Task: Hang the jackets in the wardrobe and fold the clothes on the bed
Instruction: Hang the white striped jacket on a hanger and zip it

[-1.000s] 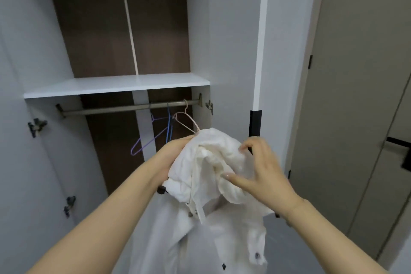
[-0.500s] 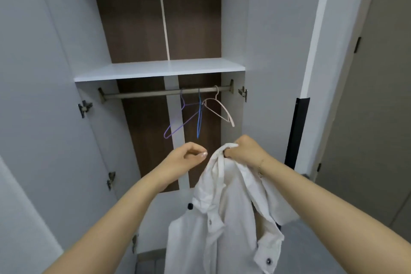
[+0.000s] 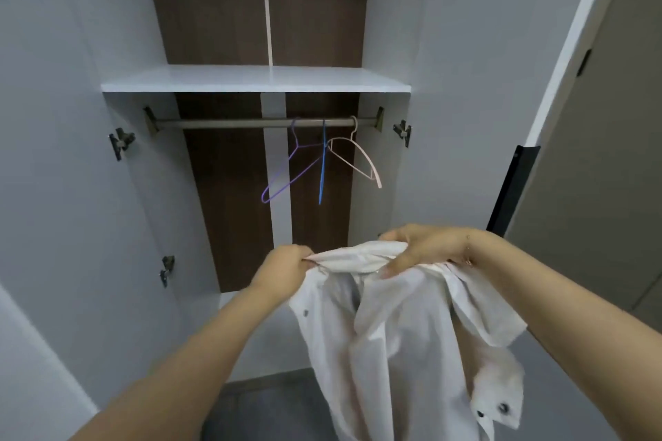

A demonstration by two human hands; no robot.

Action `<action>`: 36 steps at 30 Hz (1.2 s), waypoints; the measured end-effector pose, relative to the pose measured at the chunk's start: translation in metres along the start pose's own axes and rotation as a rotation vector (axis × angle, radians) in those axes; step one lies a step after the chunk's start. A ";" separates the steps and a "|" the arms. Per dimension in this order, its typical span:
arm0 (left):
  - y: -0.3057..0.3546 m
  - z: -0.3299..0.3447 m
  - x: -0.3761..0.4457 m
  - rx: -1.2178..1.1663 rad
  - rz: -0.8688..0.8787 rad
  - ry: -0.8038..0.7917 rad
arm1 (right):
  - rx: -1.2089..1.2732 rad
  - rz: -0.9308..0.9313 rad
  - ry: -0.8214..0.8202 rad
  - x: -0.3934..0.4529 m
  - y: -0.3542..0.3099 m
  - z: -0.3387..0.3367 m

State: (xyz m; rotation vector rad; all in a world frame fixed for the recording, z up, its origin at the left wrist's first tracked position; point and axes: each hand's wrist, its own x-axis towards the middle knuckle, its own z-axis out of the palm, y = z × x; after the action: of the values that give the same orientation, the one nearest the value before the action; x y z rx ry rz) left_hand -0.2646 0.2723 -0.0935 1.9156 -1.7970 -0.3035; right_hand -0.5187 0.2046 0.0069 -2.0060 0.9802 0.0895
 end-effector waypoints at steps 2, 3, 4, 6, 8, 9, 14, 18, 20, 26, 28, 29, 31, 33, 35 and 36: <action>-0.006 -0.026 0.011 -0.084 0.072 -0.030 | 0.099 -0.075 0.049 -0.001 0.003 0.000; -0.008 -0.038 0.017 -0.106 0.111 0.002 | 0.154 -0.102 0.108 -0.001 0.001 0.000; -0.010 -0.048 0.024 -0.102 0.155 0.072 | 0.219 -0.122 0.159 0.001 -0.001 0.000; -0.014 -0.060 0.034 -0.110 0.196 0.272 | 0.360 -0.152 0.238 0.007 -0.007 0.002; -0.016 -0.060 0.037 -0.329 0.119 0.424 | 0.477 -0.192 0.308 0.016 -0.016 0.007; -0.017 -0.056 0.036 -0.490 0.056 0.443 | 0.525 -0.209 0.330 0.021 -0.021 0.011; -0.035 -0.033 0.021 -1.020 -0.396 -0.037 | 0.632 -0.254 0.354 0.050 -0.052 0.028; -0.066 -0.041 0.014 -1.299 -0.246 -0.121 | 0.647 -0.214 0.374 0.069 -0.060 0.035; -0.080 -0.060 0.022 -1.334 -0.270 0.021 | 0.676 -0.203 0.408 0.078 -0.062 0.039; -0.107 -0.115 0.051 -0.873 -0.139 0.325 | 0.671 -0.195 0.494 0.118 -0.072 0.051; -0.115 -0.125 0.058 -0.984 -0.177 0.266 | 0.591 -0.160 0.517 0.138 -0.080 0.047; -0.117 -0.128 0.060 -1.071 -0.212 0.215 | 0.548 -0.147 0.522 0.148 -0.084 0.045; -0.124 -0.132 0.067 -1.183 -0.266 0.146 | 0.495 -0.134 0.501 0.171 -0.091 0.041; -0.130 -0.134 0.078 -1.193 -0.307 0.144 | 0.463 -0.128 0.467 0.199 -0.091 0.032; -0.134 -0.135 0.094 -1.169 -0.363 0.170 | 0.410 -0.129 0.437 0.227 -0.090 0.018; -0.136 -0.134 0.103 -1.151 -0.386 0.184 | 0.395 -0.135 0.426 0.242 -0.089 0.009</action>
State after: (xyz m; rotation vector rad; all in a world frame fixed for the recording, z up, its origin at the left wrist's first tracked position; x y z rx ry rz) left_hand -0.0703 0.1996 -0.0288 1.3120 -0.7597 -0.9918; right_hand -0.2904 0.0919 -0.0364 -1.7448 1.0230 -0.5840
